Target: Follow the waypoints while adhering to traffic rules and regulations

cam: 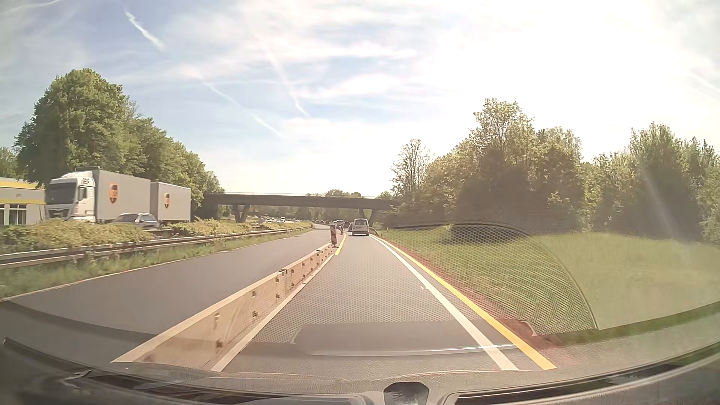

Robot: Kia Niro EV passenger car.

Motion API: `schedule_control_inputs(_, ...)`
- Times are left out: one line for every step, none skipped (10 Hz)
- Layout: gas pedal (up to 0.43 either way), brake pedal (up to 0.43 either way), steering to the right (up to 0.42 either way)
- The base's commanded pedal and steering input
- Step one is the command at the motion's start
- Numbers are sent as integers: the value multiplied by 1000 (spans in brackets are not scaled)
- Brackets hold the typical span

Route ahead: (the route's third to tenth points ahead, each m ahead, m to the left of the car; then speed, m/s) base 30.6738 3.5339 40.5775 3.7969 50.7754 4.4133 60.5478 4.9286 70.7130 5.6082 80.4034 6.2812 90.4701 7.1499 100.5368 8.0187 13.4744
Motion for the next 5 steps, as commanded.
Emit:
schedule_control_inputs(39,0,-1)
schedule_control_inputs(39,0,-1)
schedule_control_inputs(39,0,-2)
schedule_control_inputs(39,0,-2)
schedule_control_inputs(39,0,-3)
